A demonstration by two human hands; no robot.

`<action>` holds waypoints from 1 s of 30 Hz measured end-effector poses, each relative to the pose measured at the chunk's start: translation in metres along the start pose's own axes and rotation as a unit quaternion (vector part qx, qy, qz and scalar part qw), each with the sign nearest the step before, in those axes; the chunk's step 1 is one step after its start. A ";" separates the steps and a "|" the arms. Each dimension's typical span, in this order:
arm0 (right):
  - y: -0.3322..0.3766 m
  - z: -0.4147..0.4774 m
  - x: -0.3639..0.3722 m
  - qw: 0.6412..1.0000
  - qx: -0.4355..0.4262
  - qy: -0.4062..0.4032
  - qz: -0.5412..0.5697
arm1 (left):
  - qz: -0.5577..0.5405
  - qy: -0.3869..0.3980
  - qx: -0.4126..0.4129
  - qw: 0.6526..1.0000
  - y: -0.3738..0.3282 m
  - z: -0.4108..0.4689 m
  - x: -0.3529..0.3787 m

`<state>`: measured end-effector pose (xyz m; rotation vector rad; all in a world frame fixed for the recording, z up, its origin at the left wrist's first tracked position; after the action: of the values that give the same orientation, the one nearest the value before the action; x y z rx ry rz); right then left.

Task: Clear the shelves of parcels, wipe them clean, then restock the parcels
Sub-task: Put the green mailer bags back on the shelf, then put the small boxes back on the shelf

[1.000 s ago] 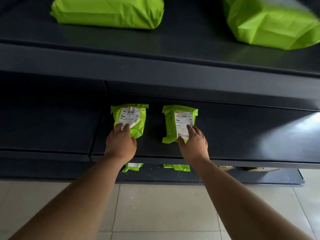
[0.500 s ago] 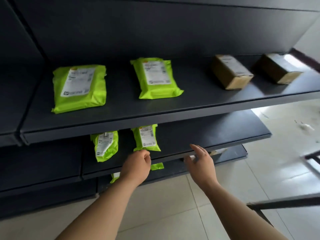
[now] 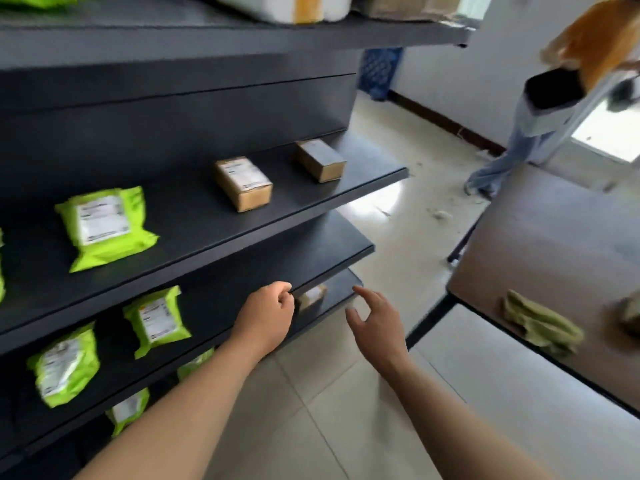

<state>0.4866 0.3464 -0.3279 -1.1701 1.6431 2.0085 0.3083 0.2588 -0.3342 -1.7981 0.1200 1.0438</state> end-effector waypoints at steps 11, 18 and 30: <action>-0.150 0.000 -0.211 0.989 0.082 -0.120 0.031 | -0.030 0.078 0.104 0.991 -0.216 -0.010 0.159; -0.236 -0.026 -0.309 0.966 0.159 -0.202 0.012 | -0.024 0.145 0.185 0.972 -0.324 -0.028 0.255; -0.342 -0.029 -0.411 0.906 0.287 -0.311 0.018 | -0.004 0.242 0.282 0.929 -0.458 -0.014 0.386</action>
<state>0.9837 0.5306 -0.2578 -0.2476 1.7057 1.5002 0.7902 0.6099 -0.2759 -1.4761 0.6483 0.4639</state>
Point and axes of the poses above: each hand's wrist, its own z-axis towards the middle knuckle, its own x-axis out of the palm, y = z × x, the point moved 4 cm from there along z, towards the middle knuckle, and after that the axes turned 2 degrees about -y, right-handed, at the moved point
